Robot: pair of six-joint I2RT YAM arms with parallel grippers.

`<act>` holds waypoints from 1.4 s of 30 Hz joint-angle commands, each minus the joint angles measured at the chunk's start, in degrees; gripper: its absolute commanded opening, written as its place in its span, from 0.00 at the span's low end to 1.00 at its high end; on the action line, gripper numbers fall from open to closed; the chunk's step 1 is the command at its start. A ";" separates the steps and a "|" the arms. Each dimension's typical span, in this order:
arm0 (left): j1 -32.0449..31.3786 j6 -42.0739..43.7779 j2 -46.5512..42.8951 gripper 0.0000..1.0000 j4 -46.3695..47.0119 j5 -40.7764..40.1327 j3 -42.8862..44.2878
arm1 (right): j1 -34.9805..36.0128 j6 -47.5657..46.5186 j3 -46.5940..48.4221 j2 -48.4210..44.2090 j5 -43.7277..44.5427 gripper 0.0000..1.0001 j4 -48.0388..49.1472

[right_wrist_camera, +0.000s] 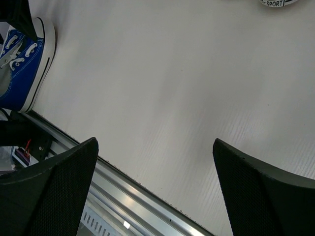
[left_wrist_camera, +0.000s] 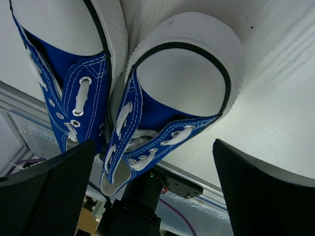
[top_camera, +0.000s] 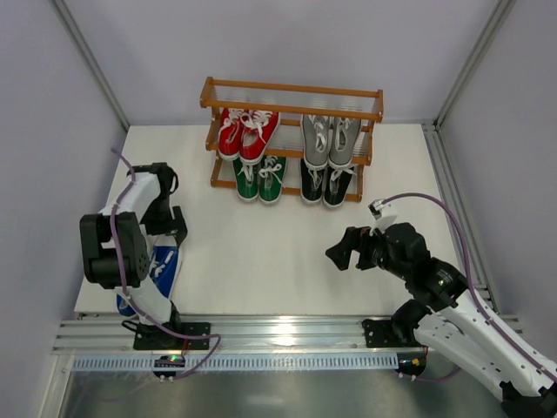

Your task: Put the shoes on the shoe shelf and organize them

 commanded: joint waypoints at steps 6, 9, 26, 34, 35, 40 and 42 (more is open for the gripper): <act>8.84 1.10 -2.33 1.00 -1.41 0.54 0.75 | 0.39 -1.99 3.45 0.73 -3.16 0.98 0.24; 9.38 0.23 -2.95 1.00 -2.11 -3.40 1.37 | 0.39 -2.25 3.62 0.91 -3.42 0.98 0.15; 12.90 3.12 11.01 1.00 0.26 1.24 0.58 | 0.39 -3.04 3.63 -0.93 -1.58 0.98 -2.13; 13.34 3.74 15.68 0.89 2.02 6.33 -0.74 | 0.39 -2.17 1.87 -3.57 0.09 0.98 -2.49; 13.34 4.26 15.77 0.75 2.10 7.55 -0.65 | 0.30 -2.25 1.87 -4.01 0.35 0.98 -2.48; 13.16 5.32 14.54 0.18 2.54 19.66 -1.36 | 0.39 -1.90 1.43 -4.54 1.23 0.98 -2.66; 12.02 5.58 13.41 0.05 2.46 21.71 -1.18 | 0.39 -1.90 1.16 -4.80 1.23 0.97 -2.66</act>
